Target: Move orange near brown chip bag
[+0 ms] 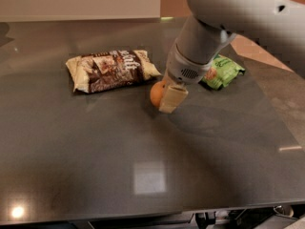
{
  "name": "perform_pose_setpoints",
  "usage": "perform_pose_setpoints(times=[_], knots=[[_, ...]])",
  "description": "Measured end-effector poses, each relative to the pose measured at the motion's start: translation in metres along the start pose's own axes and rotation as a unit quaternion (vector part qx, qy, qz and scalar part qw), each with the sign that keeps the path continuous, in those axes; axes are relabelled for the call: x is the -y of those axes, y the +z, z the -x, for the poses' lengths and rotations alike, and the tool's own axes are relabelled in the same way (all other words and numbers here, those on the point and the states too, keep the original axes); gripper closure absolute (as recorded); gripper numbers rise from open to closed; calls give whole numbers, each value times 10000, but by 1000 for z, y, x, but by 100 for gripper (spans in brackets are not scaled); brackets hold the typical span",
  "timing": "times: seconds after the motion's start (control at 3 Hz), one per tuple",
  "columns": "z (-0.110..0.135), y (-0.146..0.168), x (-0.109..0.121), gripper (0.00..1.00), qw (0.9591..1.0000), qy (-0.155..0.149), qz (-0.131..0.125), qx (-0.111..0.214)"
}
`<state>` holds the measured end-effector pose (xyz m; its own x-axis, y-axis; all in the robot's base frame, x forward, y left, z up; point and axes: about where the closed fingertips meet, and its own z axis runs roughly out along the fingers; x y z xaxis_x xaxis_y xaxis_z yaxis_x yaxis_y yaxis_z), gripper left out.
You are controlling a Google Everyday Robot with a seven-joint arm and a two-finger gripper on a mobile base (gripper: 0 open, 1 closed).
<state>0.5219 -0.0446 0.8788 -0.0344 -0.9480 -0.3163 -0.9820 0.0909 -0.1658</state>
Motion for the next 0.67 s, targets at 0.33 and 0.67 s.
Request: perform_pose_setpoints(times=[0.33,0.67], knots=[[13,16,31,100,9989,411,-204,-89],[27,32,54,100,9972,664,-285,-187]])
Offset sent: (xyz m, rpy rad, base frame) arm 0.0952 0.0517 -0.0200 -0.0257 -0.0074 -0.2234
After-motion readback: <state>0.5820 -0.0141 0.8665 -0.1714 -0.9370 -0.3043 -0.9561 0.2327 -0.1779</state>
